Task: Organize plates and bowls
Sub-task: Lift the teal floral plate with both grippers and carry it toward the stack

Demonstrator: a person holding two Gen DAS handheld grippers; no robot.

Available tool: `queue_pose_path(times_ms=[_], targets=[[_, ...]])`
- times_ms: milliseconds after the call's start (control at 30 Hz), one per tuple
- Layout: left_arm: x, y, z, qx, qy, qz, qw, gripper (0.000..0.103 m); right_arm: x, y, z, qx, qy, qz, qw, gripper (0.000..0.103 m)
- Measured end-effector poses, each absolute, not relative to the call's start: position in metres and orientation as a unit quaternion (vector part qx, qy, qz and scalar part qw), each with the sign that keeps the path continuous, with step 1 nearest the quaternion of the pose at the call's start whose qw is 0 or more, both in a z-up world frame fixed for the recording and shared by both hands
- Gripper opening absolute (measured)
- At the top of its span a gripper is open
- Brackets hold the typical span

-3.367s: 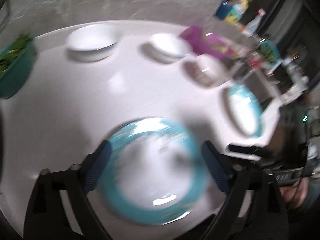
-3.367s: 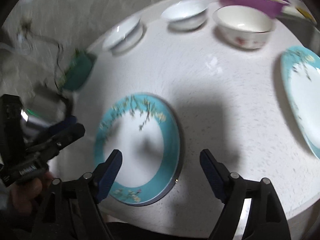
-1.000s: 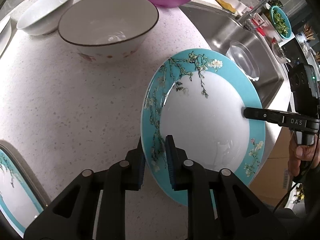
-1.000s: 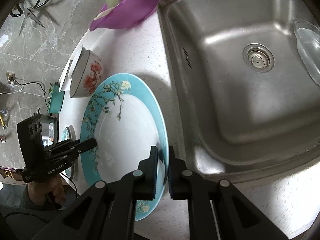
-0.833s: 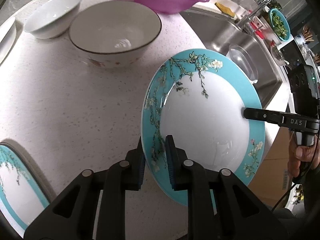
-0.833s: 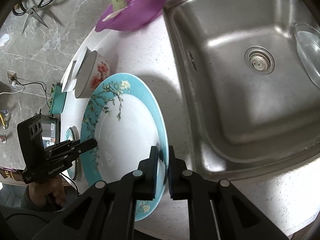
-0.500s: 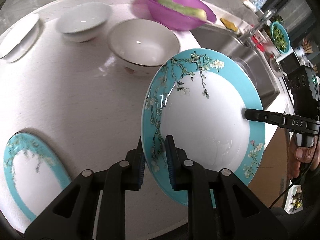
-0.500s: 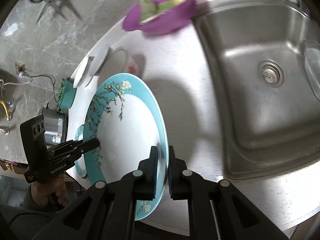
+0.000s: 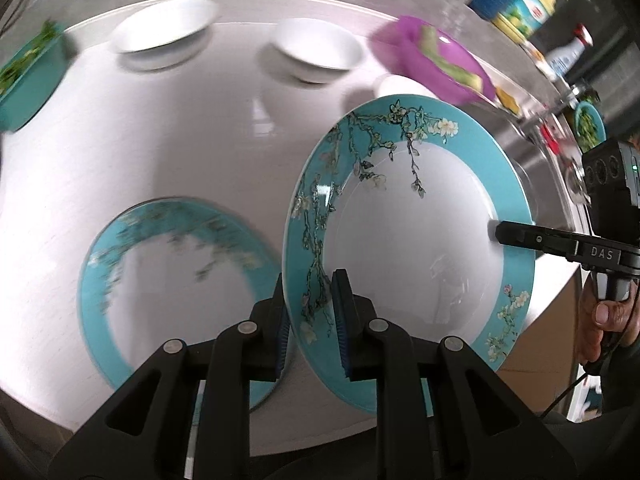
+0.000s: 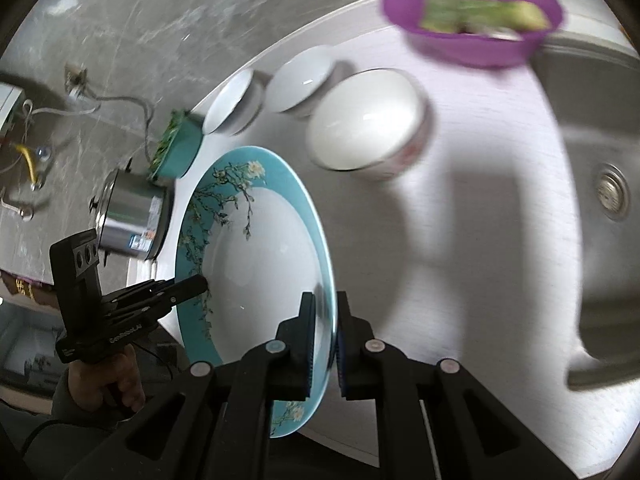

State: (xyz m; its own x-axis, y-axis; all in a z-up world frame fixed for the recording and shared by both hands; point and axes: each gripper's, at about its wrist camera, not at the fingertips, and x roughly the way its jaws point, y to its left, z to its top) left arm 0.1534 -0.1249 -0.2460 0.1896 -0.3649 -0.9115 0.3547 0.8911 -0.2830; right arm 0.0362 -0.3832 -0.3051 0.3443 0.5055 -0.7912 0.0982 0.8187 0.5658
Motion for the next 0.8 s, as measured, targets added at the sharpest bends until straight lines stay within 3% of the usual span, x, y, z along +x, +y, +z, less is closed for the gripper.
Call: queue_pose_path(times_ms=[400, 800], targets=[[0.151, -0.009, -0.254, -0.040, 0.599, -0.158, 0.784, 0.019, 0.089, -0.286, -0.316, 0.228, 0.585, 0.198, 0.753, 0.012], [0.159, 0.055, -0.292, -0.048, 0.620, -0.128, 0.773, 0.020, 0.111, -0.228, -0.352, 0.202, 0.614, 0.205, 0.735, 0.012]])
